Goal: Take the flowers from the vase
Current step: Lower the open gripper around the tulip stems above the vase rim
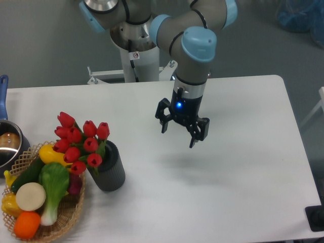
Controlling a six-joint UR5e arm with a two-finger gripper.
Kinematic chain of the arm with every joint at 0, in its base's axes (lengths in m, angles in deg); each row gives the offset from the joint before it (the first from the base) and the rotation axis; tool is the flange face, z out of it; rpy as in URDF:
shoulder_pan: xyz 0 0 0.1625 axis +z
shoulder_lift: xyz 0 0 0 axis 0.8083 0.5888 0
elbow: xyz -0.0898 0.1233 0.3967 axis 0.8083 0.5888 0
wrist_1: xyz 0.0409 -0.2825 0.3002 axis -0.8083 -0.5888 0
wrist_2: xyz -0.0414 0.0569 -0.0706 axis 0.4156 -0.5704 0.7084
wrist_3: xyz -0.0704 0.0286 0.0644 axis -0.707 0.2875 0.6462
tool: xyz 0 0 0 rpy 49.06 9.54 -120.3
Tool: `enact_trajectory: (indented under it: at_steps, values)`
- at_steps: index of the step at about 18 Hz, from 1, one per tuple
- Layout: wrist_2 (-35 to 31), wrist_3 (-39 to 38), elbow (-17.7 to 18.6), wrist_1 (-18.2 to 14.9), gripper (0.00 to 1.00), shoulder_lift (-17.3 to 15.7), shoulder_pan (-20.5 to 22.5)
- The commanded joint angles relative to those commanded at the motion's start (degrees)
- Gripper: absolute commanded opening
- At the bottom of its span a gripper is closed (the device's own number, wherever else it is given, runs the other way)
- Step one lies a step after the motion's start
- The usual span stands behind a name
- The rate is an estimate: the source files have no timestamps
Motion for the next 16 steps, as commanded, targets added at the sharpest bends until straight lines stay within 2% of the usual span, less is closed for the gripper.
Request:
enact_trajectory:
  at_steps: [6,8,11,13,16]
  values:
    - [8.71,-0.17,0.09,0.35,1.00,-3.16,-1.58]
    - [9.93,-0.09,0.00,1.75,1.00,-3.17,-1.93]
    - [13.36,-0.09,0.00,1.93,1.00,-3.26,-2.37]
    - [14.07,-0.09,-0.44,2.28,1.00,-2.99,-4.21]
    - [15.91,0.00,-0.44,2.55,1.00,-1.24,-5.97]
